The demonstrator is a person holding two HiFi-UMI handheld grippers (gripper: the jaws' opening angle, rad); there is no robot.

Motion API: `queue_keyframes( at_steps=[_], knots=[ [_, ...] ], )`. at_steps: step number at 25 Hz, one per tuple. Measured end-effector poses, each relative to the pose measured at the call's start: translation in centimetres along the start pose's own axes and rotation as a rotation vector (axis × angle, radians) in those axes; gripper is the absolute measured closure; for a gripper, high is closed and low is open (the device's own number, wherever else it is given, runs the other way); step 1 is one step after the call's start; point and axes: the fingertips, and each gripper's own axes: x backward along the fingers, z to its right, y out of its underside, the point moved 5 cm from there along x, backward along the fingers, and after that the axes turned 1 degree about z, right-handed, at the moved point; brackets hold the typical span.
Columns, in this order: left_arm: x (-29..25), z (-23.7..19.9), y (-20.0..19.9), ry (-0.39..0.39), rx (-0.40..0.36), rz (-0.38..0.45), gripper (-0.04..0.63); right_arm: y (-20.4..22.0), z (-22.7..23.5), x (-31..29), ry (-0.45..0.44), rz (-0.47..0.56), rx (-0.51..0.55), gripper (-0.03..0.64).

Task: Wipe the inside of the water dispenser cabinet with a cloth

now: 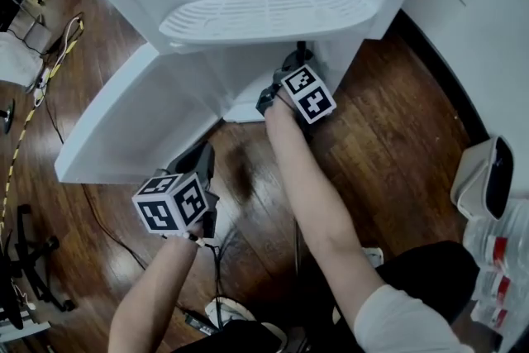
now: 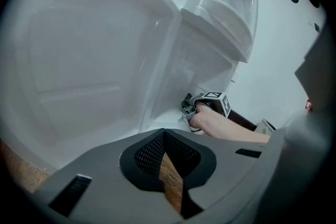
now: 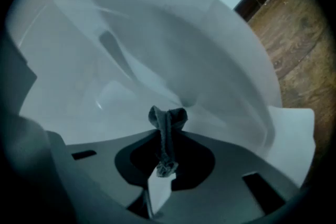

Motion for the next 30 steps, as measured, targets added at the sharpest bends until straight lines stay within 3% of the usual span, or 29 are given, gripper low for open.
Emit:
queue_keyframes(
  at_steps=[3, 10, 19, 24, 27, 30],
  knots=[
    [-0.1, -0.5, 0.2, -0.009, 0.012, -0.003, 0.607, -0.5, -0.1, -1.4, 0.020, 0.002, -0.020, 0.574],
    [-0.5, -1.1, 1.1, -0.015, 0.031, -0.024, 0.607, 0.2, 0.0, -3.4, 0.049, -0.050, -0.197, 0.574],
    [-0.5, -1.0, 0.6, -0.011, 0.034, -0.011, 0.607, 7.2, -4.7, -3.8, -0.079, -0.346, -0.022, 0.574],
    [0.1, -1.3, 0.7, -0.022, 0.036, -0.010, 0.607, 10.4, -6.0, -3.9, -0.167, -0.524, -0.072, 0.574],
    [0.5, -1.6, 0.9, -0.032, 0.034, -0.014, 0.607, 10.4, -6.1, -3.7, -0.184, -0.541, -0.064, 0.574],
    [0.6, -1.6, 0.7, -0.036, 0.033, -0.010, 0.607, 9.1, -5.1, -3.4, -0.155, -0.468, -0.086, 0.574]
  ],
)
